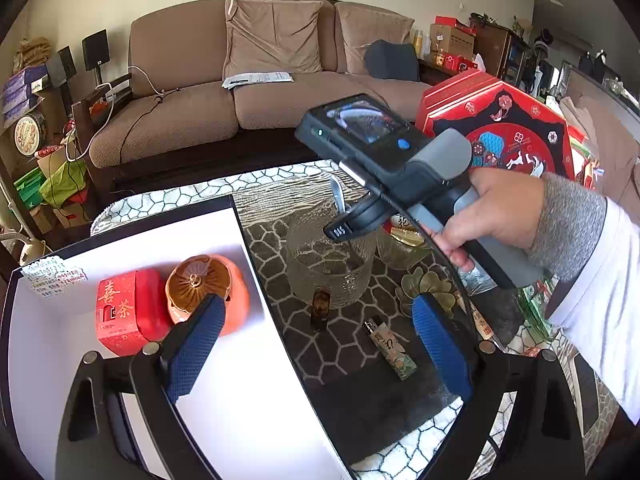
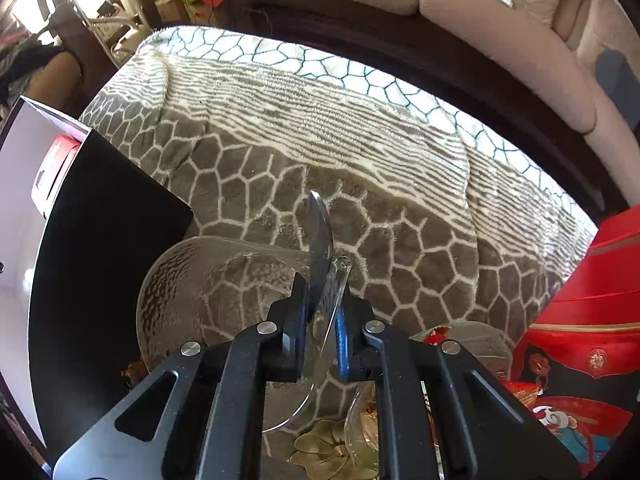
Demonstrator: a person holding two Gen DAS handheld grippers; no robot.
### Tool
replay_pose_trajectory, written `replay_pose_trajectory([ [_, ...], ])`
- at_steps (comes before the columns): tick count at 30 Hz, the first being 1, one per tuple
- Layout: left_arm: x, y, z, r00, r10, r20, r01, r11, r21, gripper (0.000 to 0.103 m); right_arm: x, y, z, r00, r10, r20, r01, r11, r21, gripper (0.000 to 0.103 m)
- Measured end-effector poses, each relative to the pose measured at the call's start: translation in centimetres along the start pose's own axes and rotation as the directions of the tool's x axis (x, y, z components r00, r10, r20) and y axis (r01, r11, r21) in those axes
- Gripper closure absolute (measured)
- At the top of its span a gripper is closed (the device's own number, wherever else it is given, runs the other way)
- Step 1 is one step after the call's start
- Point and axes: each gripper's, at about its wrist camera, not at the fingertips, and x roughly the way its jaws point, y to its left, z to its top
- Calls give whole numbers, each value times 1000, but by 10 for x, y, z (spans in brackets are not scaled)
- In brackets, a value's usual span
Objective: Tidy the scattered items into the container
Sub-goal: 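Move the right gripper to the glass mug and grasp its rim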
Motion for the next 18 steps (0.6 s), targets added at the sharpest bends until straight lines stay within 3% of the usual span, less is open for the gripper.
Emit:
replay_pose_trajectory([
  [12,1,-21,-6,996,93,7,-94,991,99,7,-44,-13,-21,986,147,85,-156,981,119,91],
  [18,-10,-31,-11,983,159,94,-174,966,190,7,-100,-13,-34,983,148,105,-159,981,108,91],
])
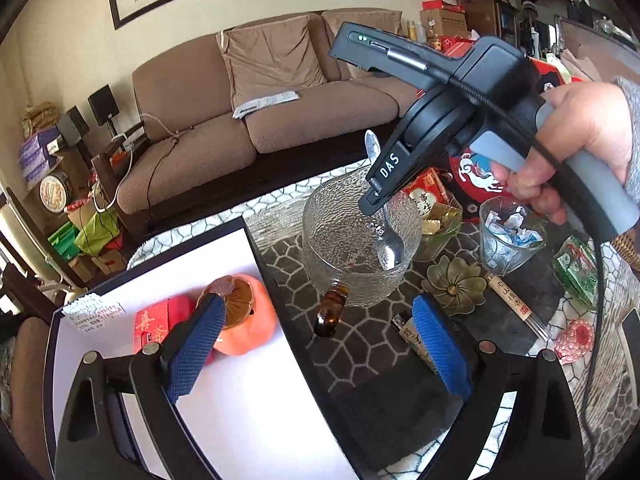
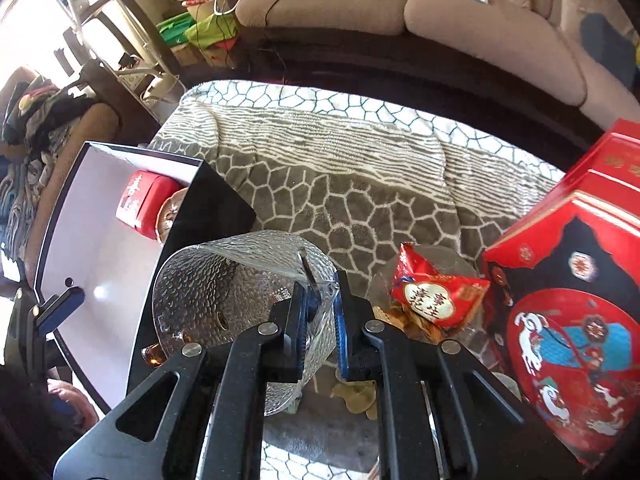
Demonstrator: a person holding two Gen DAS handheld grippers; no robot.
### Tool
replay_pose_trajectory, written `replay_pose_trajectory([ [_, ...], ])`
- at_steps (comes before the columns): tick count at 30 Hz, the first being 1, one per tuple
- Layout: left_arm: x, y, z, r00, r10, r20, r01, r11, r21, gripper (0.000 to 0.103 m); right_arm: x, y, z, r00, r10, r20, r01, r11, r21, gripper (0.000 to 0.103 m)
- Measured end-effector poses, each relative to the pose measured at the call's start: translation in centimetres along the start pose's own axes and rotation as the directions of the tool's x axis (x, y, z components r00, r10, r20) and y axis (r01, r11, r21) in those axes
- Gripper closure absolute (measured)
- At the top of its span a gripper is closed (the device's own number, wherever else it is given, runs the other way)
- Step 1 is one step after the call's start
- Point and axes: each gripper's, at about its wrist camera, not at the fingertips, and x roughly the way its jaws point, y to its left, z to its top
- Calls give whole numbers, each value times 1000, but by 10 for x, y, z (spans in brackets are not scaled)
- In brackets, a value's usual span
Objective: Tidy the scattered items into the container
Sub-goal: 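Move the right gripper to the glass mug and grasp its rim, then lower the glass mug into the box with the right gripper while the left carries the amber bangle in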
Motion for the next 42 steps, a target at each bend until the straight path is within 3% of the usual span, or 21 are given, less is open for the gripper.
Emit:
replay_pose_trajectory([
  [4,-10,-5,-2,999,24,32,-25,999,46,9,-40,13,-9,1000,-6,-5,6,1000,-22,91],
  [6,-18,-5,0,999,6,43,-7,1000,29,29,-55,21,-15,1000,3,-14,-4,1000,-28,91],
  [8,-23,-3,3,999,-50,12,50,999,3,79,-68,30,-21,1000,14,-16,-15,999,-31,91],
  [9,-26,-5,3,998,-68,-1,68,998,4,88,-75,37,-24,1000,5,-15,-6,999,-39,91],
  [15,-70,5,0,997,-80,-17,80,997,18,89,-103,82,-26,1000,2,-11,-3,998,-58,91],
  [20,-108,51,-8,999,-37,-32,37,999,-1,89,-103,145,-8,998,55,7,-55,995,-81,91],
  [24,-117,107,-25,996,14,-84,-16,1000,-23,89,-71,205,19,994,108,6,-106,989,-107,91],
  [32,-66,205,-81,962,102,-253,-137,983,-124,89,39,283,72,984,176,-42,-180,972,-154,92],
  [37,-22,223,-111,932,92,-352,-152,977,-147,89,108,300,85,979,178,-100,-193,966,-170,92],
  [42,7,235,-126,896,76,-438,-160,974,-160,87,149,296,87,972,198,-126,-215,967,-139,93],
])
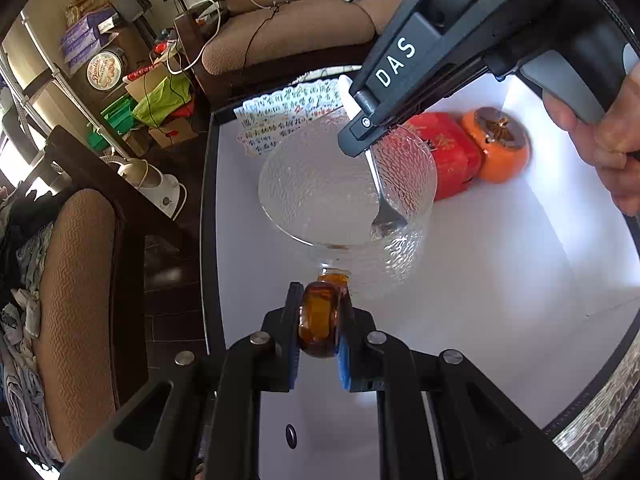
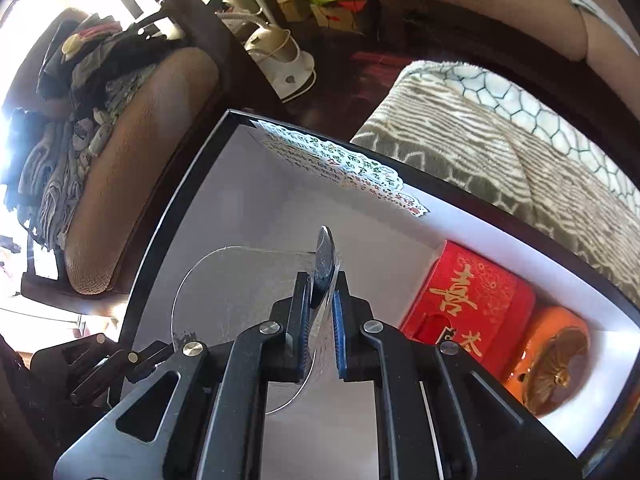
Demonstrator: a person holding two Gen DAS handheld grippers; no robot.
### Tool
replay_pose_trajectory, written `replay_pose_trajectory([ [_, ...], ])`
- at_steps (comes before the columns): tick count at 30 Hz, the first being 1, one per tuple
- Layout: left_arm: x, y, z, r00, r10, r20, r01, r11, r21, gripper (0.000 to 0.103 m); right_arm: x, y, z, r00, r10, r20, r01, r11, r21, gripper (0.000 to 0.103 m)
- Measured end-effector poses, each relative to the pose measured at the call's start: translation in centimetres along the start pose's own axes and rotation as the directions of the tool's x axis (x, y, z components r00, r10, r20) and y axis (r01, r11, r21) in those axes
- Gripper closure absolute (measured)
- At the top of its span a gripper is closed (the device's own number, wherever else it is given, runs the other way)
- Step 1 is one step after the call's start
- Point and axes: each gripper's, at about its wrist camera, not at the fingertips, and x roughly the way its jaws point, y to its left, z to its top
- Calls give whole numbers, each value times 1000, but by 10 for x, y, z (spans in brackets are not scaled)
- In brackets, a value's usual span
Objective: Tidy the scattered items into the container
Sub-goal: 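Lower the glass mug into the box with the right gripper while the left carries the amber bangle in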
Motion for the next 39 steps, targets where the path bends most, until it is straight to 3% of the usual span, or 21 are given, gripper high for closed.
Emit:
replay_pose_trajectory([
  [4,14,-16,3,993,111,-39,-108,992,68,78,16,-7,1,1000,-7,-10,7,1000,15,96],
  [8,11,-17,8,993,108,-48,-107,994,37,68,17,-9,3,1000,-8,8,8,1000,10,96],
  [12,9,-13,11,994,91,-65,-91,996,9,66,16,-2,5,999,-47,15,48,999,-23,95],
  [22,14,-11,37,980,174,-99,-174,985,15,60,1,-18,5,984,-173,35,173,985,-8,92],
  [28,23,-13,48,969,230,-85,-228,973,37,59,-1,-29,7,986,-156,59,155,987,36,90],
  [35,25,3,54,973,219,-76,-217,976,23,59,-10,-37,1,994,-94,58,90,993,71,88],
  [36,20,4,53,976,209,-59,-209,978,17,58,-14,-37,-1,995,-84,60,79,994,71,83],
  [39,7,13,52,980,197,-8,-197,980,0,48,-30,-38,-5,994,-63,84,56,995,84,80],
])
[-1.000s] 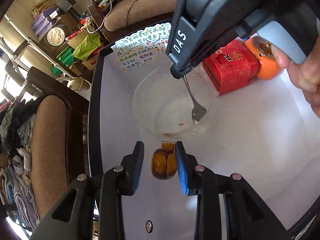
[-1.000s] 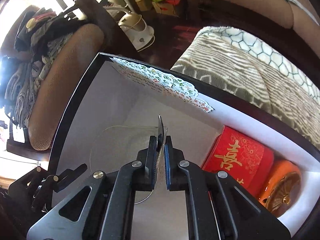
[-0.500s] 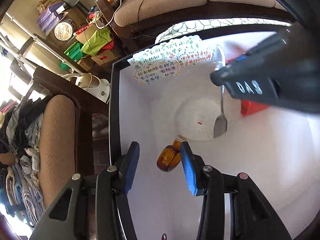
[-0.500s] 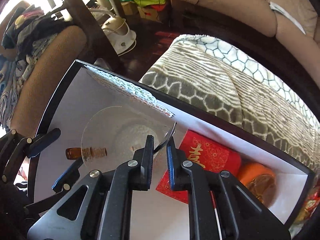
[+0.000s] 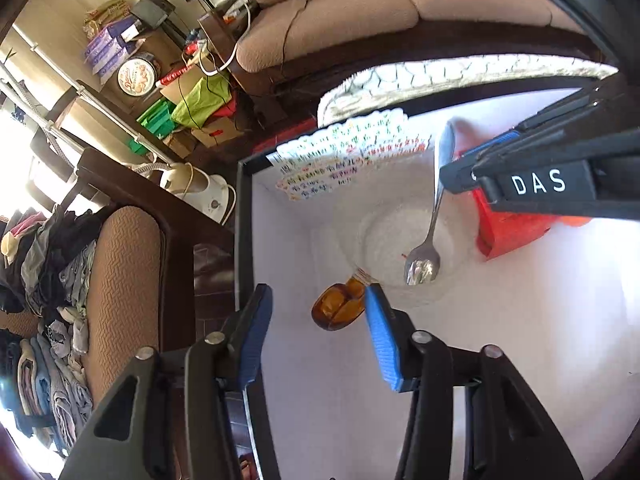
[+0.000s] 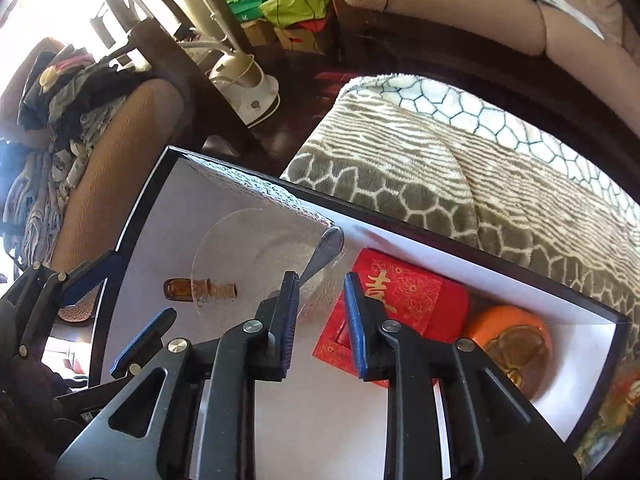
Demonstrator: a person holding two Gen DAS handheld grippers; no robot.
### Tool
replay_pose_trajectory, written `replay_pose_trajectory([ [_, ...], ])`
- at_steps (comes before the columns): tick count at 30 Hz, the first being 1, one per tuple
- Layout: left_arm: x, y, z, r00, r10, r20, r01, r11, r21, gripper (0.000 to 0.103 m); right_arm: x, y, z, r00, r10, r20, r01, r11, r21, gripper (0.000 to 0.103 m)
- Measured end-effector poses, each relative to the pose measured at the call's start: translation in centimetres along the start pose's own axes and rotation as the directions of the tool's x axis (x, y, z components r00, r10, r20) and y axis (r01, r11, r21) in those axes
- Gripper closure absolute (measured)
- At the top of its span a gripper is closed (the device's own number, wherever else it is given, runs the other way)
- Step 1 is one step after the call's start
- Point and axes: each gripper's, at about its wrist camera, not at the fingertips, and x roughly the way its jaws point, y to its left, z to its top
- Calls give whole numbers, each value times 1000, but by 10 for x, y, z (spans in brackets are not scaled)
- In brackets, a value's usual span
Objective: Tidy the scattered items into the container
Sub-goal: 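Lower the glass mug into the box with the right gripper while the left carries the amber bangle in, then move the right gripper to the glass candy dish and grasp its rim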
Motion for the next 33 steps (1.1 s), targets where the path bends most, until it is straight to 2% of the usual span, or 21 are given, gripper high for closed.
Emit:
replay_pose_trajectory([
  [4,-24,9,-7,999,3,53,0,999,-53,48,-39,-2,-12,998,64,29,-65,997,30,80],
  [8,-54,17,-29,988,-95,119,112,983,-143,47,-90,3,-41,997,56,59,-54,998,-36,78],
  [9,-61,16,-36,984,-108,139,129,979,-155,45,-101,3,-51,996,51,68,-48,998,-40,76],
  [11,-75,15,-53,977,-127,172,159,968,-193,23,-121,3,-70,996,56,74,-51,997,-60,75],
  [14,-94,13,-71,967,-157,202,205,948,-243,22,-143,2,-98,997,10,81,-3,996,-86,75],
  [16,-107,5,-81,964,-165,208,216,943,-252,22,-155,-3,-117,996,20,87,-13,997,-75,75],
  [18,-125,-7,-90,958,-177,225,232,941,-247,22,-170,-9,-138,995,21,96,-15,998,-67,75],
  [22,-158,-34,-104,942,-207,265,269,936,-225,22,-204,-24,-180,993,-27,112,36,997,-72,74],
  [25,-175,-62,-110,926,-256,279,317,927,-201,22,-235,-44,-210,990,-49,136,56,997,-51,73],
  [29,-186,-105,-110,910,-314,272,367,914,-173,22,-275,-82,-249,977,-116,180,119,993,-4,58],
  [33,-198,-154,-101,895,-355,268,399,908,-128,22,-299,-133,-287,965,-166,201,153,985,80,58],
])
